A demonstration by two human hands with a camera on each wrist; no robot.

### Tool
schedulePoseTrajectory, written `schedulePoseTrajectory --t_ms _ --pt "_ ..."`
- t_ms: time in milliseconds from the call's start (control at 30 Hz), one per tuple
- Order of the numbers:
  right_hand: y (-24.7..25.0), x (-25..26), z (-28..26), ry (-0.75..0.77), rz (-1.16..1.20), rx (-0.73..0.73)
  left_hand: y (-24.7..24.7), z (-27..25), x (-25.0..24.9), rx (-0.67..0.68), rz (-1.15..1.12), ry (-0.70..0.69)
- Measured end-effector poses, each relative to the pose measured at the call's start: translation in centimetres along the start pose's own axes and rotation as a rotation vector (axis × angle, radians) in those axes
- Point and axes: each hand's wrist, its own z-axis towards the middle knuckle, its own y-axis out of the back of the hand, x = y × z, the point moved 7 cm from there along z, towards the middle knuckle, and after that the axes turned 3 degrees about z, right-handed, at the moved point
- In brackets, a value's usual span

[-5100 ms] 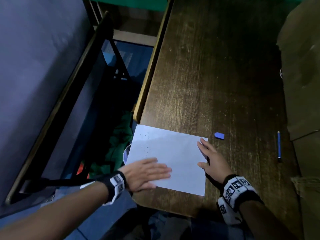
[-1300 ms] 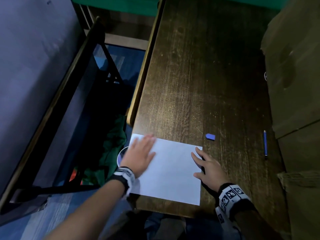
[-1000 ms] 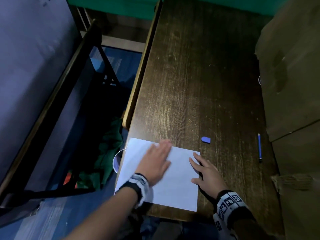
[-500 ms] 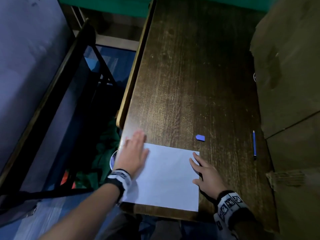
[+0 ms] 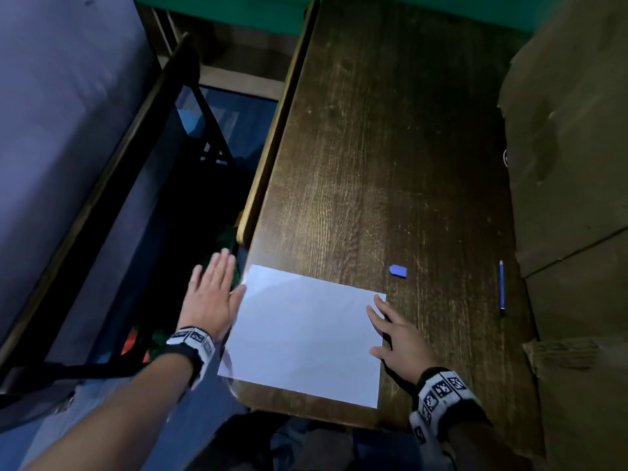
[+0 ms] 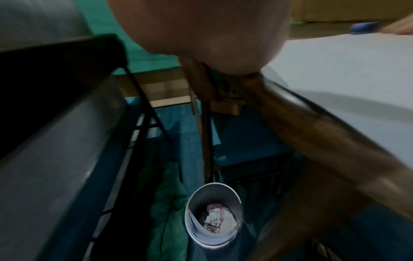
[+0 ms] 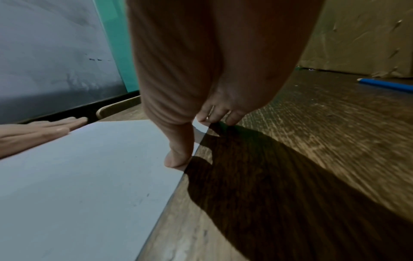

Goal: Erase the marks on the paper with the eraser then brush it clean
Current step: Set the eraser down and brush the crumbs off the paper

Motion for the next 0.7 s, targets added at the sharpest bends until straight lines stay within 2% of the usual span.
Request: schedulePoseTrajectory --t_ms 67,100,167,233,300,333,433,533,600,633,700 --pt "0.2 0.3 0.2 -0.006 0.011 -0.003 0.6 0.5 -1.4 0.005 0.011 0.005" --pt "0.3 0.4 0.3 -0.015 0.014 -0.008 0.7 0.7 -3.9 0.015 -0.007 -0.066" --pt "0.8 0.5 0.7 -0.055 0.030 -0.013 0.3 -0.2 -11.4 0.031 -0.095 -0.297" --pt "1.4 0.6 1.1 -0.081 0.023 -0.012 -1.2 -2.5 -19.3 0.113 -0.145 -0.507" --pt "1.9 0.6 1.5 -0.083 -0.004 -0.003 -2.4 -4.5 -24.1 0.207 -0.141 -0.620" --pt "1.9 0.6 1.6 -0.086 -0.019 0.010 -2.8 -4.6 -24.8 0.214 -0.130 -0.639" --pt "1.8 0.2 1.8 -0.099 -0.046 0.017 -2.6 -2.6 -21.7 0.106 -0.095 -0.620" --pt "1.7 0.2 1.8 -0.096 -0.023 -0.007 -1.9 0.8 -12.4 0.059 -0.133 -0.341" --pt "1.8 0.4 1.9 -0.088 -0.019 -0.006 -0.8 2.2 -6.2 0.013 -0.080 -0.153" --pt "1.9 0.5 2.0 -0.081 -0.023 -0.007 -0.2 2.3 -4.3 0.000 -0.038 -0.100" --pt "2.0 0.5 2.3 -0.070 -0.031 -0.013 0.8 2.5 -3.7 -0.006 0.028 -0.083"
